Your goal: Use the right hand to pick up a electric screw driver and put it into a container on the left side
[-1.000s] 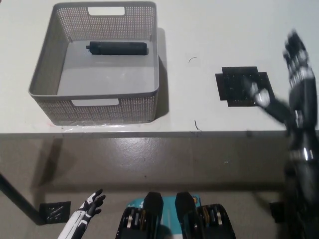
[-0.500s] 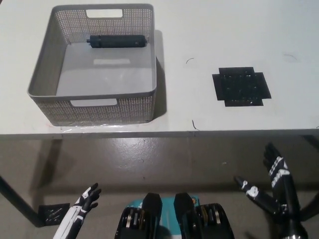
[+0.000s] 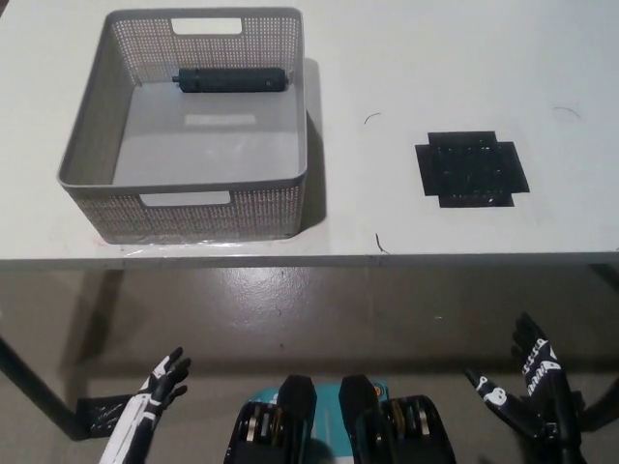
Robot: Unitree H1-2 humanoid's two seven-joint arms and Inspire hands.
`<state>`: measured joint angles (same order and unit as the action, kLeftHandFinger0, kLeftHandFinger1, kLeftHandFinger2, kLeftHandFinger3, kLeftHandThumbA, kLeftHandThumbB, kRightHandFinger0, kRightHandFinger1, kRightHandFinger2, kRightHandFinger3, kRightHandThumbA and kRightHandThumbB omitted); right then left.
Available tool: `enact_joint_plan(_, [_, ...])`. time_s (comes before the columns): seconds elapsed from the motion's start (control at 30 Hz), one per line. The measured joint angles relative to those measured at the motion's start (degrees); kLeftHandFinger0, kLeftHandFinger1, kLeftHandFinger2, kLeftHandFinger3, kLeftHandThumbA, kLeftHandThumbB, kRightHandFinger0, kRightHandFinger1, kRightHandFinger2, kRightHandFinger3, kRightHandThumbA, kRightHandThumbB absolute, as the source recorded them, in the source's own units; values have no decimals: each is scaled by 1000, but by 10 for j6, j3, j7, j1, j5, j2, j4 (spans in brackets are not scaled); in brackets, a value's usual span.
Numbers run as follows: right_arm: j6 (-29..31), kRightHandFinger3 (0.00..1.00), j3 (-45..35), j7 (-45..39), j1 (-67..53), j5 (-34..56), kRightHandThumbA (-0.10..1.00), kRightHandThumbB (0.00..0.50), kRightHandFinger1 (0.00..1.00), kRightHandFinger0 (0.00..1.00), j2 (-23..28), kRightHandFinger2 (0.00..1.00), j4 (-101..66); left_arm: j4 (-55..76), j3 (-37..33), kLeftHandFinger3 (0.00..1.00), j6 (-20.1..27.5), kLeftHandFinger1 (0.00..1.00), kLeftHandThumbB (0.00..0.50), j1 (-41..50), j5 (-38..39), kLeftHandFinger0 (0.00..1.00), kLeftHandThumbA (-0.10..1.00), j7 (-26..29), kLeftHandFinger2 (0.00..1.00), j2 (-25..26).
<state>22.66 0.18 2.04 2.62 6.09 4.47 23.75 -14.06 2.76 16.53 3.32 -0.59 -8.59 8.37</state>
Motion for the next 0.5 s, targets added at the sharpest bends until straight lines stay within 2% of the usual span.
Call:
enact_joint_plan(0.33, [6, 1000, -1, -3, 6, -7, 943, 290, 1000, 1000, 0, 1000, 24, -20, 13, 1000, 8, 1000, 202, 2, 11, 1000, 1000, 0, 1000, 0])
enact_joint_plan(0.5, [8, 1000, 0, -3, 8, -15, 933, 283, 1000, 1000, 0, 1000, 27, -22, 13, 1000, 13, 1000, 193, 2, 15, 1000, 1000, 0, 1000, 0])
